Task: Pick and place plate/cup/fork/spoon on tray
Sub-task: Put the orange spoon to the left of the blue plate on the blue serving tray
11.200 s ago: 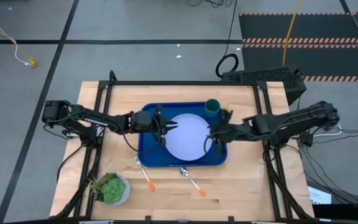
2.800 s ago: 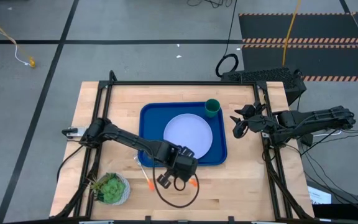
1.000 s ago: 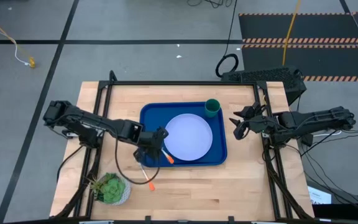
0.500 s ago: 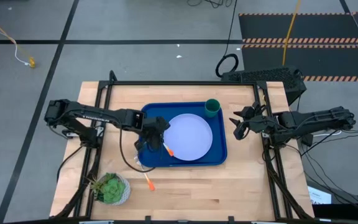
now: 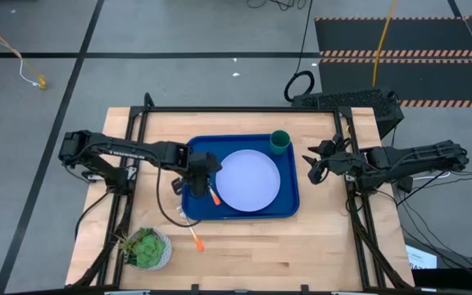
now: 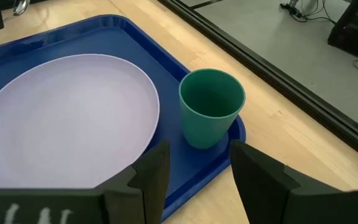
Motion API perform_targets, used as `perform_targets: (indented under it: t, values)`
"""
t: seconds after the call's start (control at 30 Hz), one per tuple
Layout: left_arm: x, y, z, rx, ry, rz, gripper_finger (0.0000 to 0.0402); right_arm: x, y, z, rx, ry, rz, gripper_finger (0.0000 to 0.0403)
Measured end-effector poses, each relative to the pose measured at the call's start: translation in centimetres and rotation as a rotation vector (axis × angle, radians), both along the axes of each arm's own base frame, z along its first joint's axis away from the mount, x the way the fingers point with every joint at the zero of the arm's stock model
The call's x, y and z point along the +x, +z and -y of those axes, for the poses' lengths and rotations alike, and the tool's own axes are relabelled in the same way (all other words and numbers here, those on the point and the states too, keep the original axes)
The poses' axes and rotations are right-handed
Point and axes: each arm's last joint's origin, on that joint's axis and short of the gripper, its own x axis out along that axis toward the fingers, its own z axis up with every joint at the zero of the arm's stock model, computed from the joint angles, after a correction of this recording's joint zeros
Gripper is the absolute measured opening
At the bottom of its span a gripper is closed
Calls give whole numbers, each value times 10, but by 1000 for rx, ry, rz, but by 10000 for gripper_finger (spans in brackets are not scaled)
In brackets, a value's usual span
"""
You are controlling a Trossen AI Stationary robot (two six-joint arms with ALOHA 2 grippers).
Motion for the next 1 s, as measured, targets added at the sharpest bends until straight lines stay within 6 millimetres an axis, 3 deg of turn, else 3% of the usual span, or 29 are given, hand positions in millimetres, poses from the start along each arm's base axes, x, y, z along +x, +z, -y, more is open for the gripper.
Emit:
perform_targets:
  t: [0.4, 0.6, 0.8, 1.0]
  values:
    - [-1, 0, -6, 129, 41, -11, 4, 0, 0, 0, 0, 0, 1, 160]
    - [0, -1, -6, 95, -57, -13, 4, 0, 0, 0, 0, 0, 1, 160]
    - [3, -14, -10, 90, -129, -50, 13, 0, 0, 0, -1, -1, 0, 160]
    - [-1, -44, -14, 109, -212, -164, 11, 0, 0, 0, -15, -4, -5, 160]
